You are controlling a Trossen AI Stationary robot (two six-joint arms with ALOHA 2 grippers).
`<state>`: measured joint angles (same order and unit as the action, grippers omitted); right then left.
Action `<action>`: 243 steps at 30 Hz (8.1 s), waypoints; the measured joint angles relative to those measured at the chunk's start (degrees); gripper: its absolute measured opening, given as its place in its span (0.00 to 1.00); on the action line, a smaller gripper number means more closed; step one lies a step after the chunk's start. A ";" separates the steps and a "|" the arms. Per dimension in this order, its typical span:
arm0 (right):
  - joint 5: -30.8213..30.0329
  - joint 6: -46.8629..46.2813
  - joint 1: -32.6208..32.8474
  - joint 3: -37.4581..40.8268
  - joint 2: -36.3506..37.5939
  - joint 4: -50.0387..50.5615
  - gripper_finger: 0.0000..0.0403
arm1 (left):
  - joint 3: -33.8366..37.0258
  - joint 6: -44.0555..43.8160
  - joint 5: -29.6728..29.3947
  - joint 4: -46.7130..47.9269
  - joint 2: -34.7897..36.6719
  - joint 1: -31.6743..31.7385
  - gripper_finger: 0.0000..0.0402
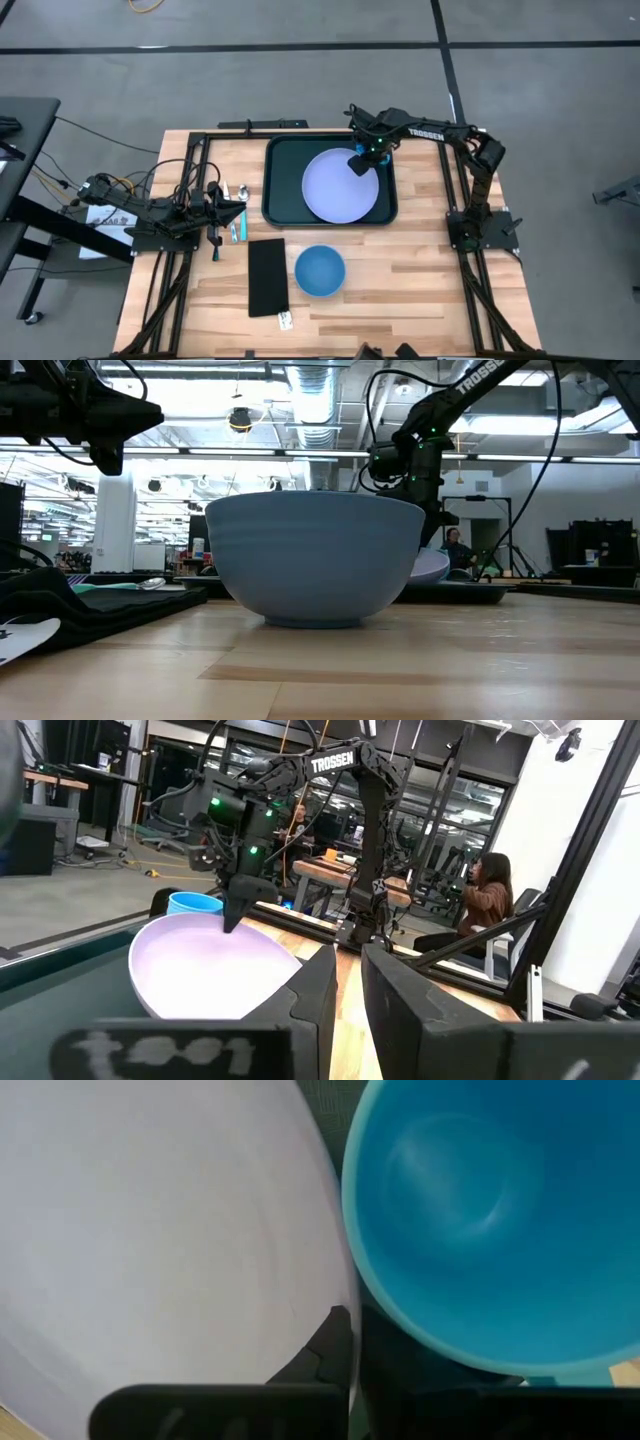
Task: Set up tray
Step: Put the purple plate in the center of the black tray, then put the blue bowl on top of the purple plate
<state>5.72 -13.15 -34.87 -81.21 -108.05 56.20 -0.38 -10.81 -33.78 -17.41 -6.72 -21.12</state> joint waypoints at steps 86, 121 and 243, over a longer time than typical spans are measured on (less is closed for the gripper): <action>-11.02 7.77 14.26 1.49 10.83 0.34 0.13 | 0.00 0.46 -1.70 -0.04 -0.02 0.00 0.10; 3.50 -3.14 38.26 9.60 11.73 -22.92 0.26 | 0.00 6.62 -0.04 -0.07 0.00 0.02 0.10; -1.75 25.04 14.88 -34.44 -12.59 18.27 0.01 | -0.02 5.42 -0.03 0.08 0.00 0.00 0.10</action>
<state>3.97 11.89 -20.00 -115.66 -120.64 74.47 -0.40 -5.39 -33.81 -17.33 -6.72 -21.12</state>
